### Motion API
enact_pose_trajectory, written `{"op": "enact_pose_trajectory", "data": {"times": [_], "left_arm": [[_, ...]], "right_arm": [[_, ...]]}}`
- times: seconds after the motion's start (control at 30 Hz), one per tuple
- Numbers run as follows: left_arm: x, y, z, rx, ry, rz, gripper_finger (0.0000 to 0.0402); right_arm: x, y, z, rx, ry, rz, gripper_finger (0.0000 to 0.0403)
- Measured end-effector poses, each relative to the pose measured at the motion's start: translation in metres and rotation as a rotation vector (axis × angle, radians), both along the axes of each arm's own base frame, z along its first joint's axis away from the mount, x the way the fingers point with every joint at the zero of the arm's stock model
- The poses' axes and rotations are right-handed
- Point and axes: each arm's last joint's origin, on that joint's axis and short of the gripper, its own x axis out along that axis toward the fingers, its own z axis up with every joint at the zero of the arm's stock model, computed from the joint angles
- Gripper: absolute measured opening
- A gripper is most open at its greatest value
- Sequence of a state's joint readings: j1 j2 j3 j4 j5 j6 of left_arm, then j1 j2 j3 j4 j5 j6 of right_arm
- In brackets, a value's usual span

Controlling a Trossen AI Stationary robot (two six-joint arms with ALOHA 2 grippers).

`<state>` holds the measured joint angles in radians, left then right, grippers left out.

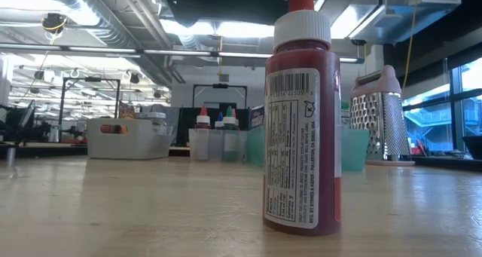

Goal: Pick & Place Kitchen Items
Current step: Put the red food coloring bottle into the transparent bin

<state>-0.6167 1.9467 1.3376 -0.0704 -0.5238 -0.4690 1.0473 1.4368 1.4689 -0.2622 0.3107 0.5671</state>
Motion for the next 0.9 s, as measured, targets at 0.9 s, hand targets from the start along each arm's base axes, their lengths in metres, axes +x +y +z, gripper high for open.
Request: {"op": "enact_pose_trajectory", "data": {"times": [0.9], "left_arm": [[0.007,-0.006,-0.023,-0.013,-0.006,0.028,0.0242]], "right_arm": [[0.004,-0.003,-0.002,-0.015,0.009,-0.016,0.0211]]}}
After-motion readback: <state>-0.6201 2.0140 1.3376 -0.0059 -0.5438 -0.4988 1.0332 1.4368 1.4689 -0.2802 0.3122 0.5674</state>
